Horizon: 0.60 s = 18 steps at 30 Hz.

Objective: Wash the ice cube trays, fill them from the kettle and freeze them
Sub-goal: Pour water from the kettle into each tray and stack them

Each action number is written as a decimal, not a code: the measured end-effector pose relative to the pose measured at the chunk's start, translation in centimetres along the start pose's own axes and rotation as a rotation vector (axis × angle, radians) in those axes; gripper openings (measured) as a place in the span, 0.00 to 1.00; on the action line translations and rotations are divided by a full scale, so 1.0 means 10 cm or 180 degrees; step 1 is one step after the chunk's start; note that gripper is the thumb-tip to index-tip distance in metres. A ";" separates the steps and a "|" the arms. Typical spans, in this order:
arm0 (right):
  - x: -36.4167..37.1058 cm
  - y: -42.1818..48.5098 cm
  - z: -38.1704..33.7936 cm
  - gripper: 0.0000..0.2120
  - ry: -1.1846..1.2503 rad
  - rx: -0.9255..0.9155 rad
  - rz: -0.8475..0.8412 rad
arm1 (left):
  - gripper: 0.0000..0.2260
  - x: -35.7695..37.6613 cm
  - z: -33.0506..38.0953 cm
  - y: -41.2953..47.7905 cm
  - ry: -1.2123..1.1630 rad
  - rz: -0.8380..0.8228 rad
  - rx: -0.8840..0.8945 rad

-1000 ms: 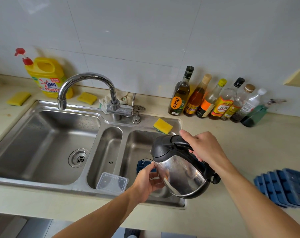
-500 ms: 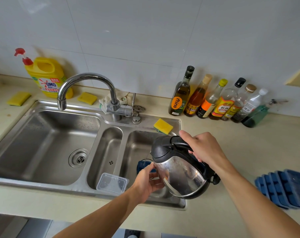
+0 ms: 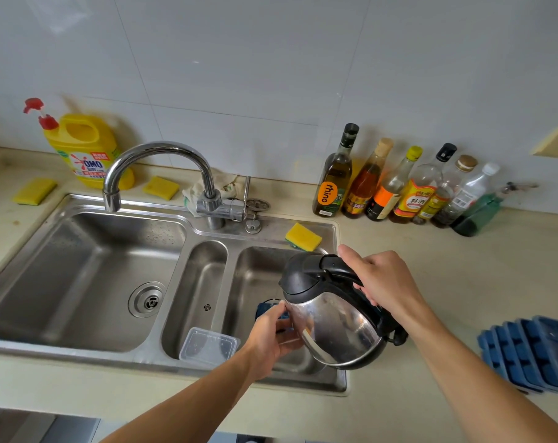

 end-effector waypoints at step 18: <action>-0.41 0.25 0.98 0.34 0.1508 0.0763 0.1412 | 0.13 1.20 1.29 0.15 0.2537 -0.0532 0.1733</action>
Point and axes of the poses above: each hand's wrist, its own y-axis towards the middle knuckle, its own x-axis out of the palm, z = x × y, the point moved 1 cm from there along y, towards the middle knuckle, and after that the axes turned 8 degrees about z, right-handed, at the moved point
